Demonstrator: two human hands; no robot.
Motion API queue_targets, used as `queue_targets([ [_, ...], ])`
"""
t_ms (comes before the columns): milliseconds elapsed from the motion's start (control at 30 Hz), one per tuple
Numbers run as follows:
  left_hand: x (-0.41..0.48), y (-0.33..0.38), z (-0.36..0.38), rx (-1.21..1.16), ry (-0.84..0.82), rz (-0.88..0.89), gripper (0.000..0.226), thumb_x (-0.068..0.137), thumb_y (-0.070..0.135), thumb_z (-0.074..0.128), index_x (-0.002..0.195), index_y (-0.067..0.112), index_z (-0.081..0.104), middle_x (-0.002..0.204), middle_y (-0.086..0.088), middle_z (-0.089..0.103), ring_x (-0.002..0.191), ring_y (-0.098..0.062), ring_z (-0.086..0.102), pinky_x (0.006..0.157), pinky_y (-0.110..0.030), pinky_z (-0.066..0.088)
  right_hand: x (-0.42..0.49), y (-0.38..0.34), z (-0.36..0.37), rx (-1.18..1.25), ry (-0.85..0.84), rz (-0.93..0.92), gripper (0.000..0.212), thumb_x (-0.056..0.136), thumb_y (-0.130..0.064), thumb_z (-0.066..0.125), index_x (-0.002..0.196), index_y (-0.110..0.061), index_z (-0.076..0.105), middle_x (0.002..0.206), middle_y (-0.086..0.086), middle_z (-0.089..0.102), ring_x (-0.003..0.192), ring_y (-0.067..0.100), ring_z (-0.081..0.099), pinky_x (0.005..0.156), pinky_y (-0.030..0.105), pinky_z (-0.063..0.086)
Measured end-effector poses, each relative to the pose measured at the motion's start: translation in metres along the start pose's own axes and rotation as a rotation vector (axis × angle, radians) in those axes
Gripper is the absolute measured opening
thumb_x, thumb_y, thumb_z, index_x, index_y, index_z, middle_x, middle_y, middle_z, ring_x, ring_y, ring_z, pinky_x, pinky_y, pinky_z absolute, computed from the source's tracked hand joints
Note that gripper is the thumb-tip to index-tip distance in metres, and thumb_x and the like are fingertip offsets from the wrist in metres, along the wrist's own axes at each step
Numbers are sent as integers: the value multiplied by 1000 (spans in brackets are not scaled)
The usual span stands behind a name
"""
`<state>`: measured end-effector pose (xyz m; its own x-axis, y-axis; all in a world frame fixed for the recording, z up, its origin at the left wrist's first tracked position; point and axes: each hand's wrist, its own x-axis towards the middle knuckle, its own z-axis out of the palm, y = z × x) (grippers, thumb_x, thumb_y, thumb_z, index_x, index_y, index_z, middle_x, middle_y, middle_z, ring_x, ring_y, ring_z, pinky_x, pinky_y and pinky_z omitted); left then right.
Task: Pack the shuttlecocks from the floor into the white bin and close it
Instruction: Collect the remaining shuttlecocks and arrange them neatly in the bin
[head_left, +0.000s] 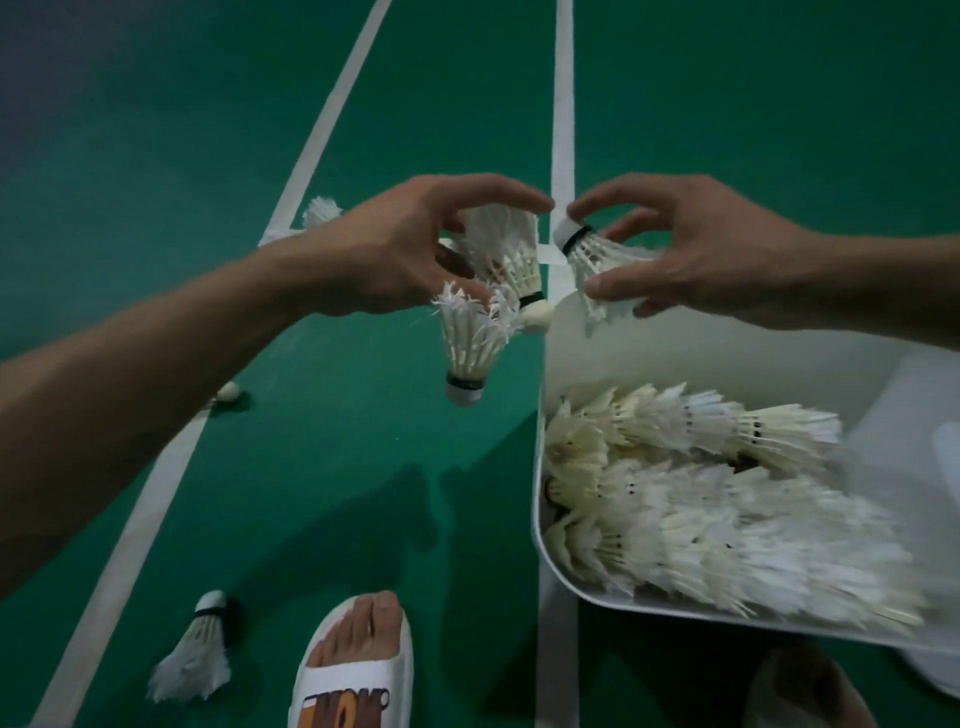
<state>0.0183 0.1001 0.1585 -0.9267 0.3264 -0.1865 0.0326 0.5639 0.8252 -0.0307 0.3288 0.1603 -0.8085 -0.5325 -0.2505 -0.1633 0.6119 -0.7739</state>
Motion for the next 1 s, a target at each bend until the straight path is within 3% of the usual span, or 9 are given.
queue_targets([
  [100,19,27,14,-9,1,61,75,67,8,72,129,43,46,104,18,54,92,7,63,65,-7,50,-15,21,-12,-73,56,18,62,69,-28,83,123,-38,56,111,-3,58,71,10,65,59,20,53],
  [200,35,42,31,-43,24,107,73,70,4,71,130,37,46,103,17,54,92,3,64,69,-9,50,-26,44,-20,-88,116,70,63,63,-32,86,119,-32,56,103,-9,55,80,8,60,61,22,44],
  [300,52,44,50,-40,83,123,68,72,4,73,131,30,49,101,9,58,87,-4,67,70,-11,52,-37,70,-21,-65,142,136,58,60,-30,88,110,-24,58,99,-8,56,84,10,60,63,22,46],
  [400,69,39,67,-95,161,113,66,74,1,74,131,23,50,101,1,62,87,-16,69,78,-23,57,-51,97,-16,-59,164,214,47,60,-29,89,98,-23,62,98,-2,62,83,14,63,68,30,54],
  [500,78,30,86,-94,185,81,68,73,3,77,131,26,50,103,9,60,83,-16,70,79,-28,58,-63,115,-7,-78,189,238,44,60,-31,88,97,-28,65,104,-4,63,84,14,66,77,39,57],
  [667,87,21,108,55,248,120,68,76,10,76,133,32,46,98,12,53,81,-18,68,70,-25,59,-69,113,15,-157,188,190,47,65,-31,86,105,-33,62,112,-3,50,85,12,62,79,36,57],
  [733,91,17,110,54,306,156,67,77,11,76,133,30,45,100,4,57,78,-16,68,70,-25,59,-69,106,26,-95,164,185,56,63,-30,87,108,-32,54,108,-5,52,87,11,61,78,33,57],
  [833,93,9,112,34,375,193,66,77,9,77,133,26,46,90,6,59,74,-13,67,73,-26,58,-67,97,40,-143,156,130,61,61,-30,89,101,-29,43,96,-7,57,84,13,61,73,33,57],
  [1000,88,-1,108,57,381,229,67,76,7,76,134,24,46,91,2,59,74,-9,65,73,-19,56,-59,87,53,-348,112,18,47,67,-35,84,94,-27,47,100,-11,51,92,10,50,75,23,41],
])
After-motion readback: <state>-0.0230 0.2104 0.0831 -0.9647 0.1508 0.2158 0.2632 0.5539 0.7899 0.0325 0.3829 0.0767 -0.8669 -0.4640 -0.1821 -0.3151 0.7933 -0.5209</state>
